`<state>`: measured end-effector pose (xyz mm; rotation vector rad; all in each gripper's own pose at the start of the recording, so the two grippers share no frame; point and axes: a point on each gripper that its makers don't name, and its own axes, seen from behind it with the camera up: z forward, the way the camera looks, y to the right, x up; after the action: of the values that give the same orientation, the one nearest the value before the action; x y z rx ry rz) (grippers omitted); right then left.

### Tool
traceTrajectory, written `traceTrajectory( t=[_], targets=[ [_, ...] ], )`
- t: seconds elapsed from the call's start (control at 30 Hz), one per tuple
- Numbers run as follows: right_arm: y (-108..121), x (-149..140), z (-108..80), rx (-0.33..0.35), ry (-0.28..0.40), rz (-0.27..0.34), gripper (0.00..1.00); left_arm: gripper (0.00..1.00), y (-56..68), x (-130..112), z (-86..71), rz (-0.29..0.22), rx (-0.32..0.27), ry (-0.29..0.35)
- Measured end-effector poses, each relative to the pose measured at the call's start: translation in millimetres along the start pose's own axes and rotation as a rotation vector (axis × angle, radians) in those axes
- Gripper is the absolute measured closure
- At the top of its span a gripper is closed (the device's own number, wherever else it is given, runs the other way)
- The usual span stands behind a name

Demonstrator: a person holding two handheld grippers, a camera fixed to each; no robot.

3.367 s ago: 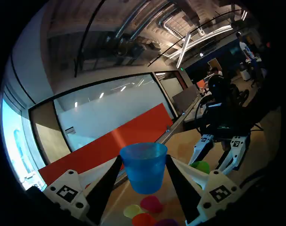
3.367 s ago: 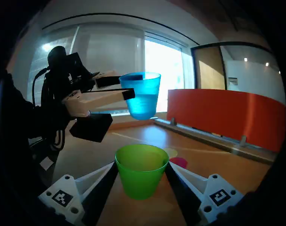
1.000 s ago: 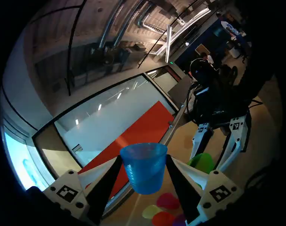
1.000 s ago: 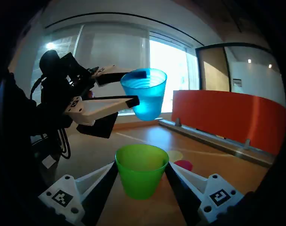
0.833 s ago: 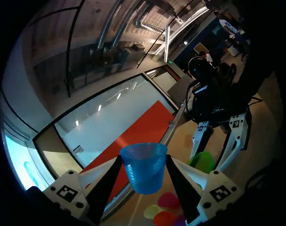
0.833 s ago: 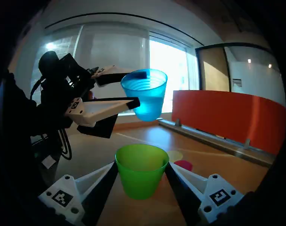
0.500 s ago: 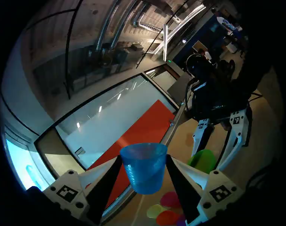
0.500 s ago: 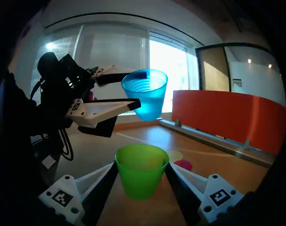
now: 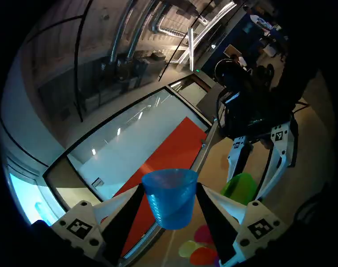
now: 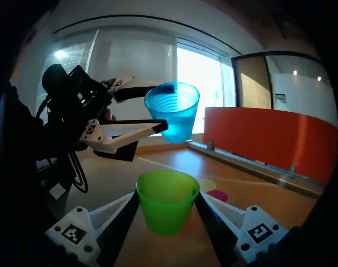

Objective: Pour water

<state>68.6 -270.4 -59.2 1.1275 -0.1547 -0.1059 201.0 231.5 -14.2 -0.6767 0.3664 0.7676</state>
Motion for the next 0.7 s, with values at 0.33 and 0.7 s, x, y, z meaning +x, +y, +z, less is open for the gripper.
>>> traceTrajectory(
  t=[0.33, 0.7],
  targets=[
    [0.9, -0.1, -0.1, -0.002, 0.003, 0.0, 0.1, 0.16, 3.1, 1.5, 2.1, 0.041, -0.004, 0.004],
    [0.5, 0.8, -0.2, -0.002, 0.005, -0.002, 0.1, 0.15, 4.8, 2.2, 5.0, 0.08, -0.004, 0.006]
  ],
)
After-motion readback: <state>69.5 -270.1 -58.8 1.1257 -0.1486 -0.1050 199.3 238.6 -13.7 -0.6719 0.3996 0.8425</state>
